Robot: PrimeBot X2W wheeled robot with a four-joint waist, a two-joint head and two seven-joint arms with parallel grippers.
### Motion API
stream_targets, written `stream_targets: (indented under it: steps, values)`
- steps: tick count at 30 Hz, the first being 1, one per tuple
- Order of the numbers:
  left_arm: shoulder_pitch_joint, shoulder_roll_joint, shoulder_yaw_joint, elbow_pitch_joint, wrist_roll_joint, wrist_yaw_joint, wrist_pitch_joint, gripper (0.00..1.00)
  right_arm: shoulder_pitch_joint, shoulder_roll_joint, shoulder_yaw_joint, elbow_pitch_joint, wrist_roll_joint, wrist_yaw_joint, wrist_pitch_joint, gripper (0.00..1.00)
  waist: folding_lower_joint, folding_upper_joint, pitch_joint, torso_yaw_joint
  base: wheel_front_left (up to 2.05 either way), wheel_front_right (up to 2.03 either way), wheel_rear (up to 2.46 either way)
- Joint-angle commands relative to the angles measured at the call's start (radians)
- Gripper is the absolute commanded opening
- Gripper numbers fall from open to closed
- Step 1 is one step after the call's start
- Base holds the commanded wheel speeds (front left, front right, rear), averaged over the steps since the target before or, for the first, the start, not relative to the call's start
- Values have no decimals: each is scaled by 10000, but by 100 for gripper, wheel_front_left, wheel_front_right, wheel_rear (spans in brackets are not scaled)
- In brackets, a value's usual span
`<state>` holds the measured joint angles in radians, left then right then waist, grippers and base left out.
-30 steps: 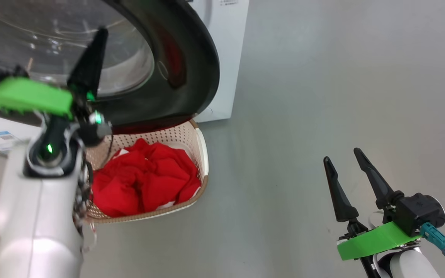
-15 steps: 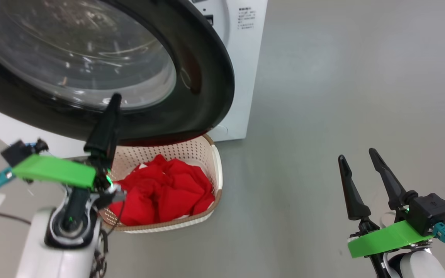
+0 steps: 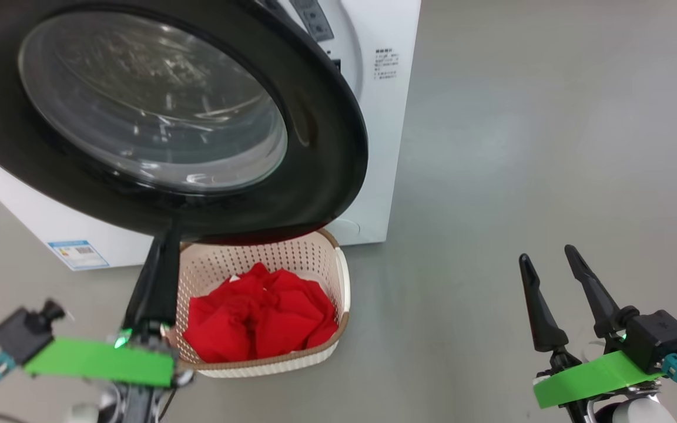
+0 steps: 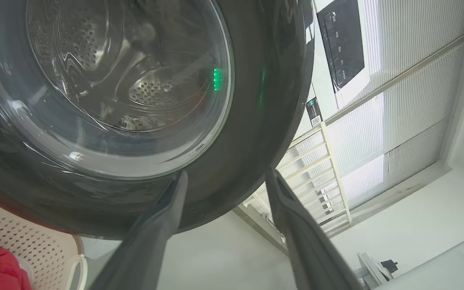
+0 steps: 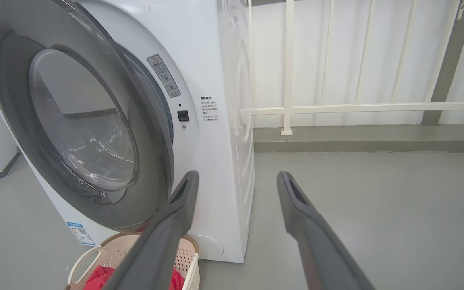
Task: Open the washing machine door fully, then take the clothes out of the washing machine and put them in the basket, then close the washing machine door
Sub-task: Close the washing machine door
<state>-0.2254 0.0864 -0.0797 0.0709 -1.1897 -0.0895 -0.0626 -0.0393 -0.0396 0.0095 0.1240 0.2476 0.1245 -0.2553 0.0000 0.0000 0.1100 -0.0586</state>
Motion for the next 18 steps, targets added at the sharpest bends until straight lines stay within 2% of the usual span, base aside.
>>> stream_targets:
  steps: [1, 8, 18]
  values:
    - [109, 362, 232, -397, 399, -121, -212, 100, 14, -106, 147, -254, 127, 62, -65, 100, 0, 0, -170, 31, 0, 0, 0]
    - [1127, 799, 21, -987, 2737, 11, -1582, 100, 253, -106, 37, -285, 123, 62, -65, 100, 0, 0, -501, 61, 0, 0, 0]
    - [2167, 908, 319, -1229, 6153, 877, -1983, 100, 610, -106, 141, -371, 98, 62, -65, 100, 0, 0, -852, 49, 0, 0, 0]
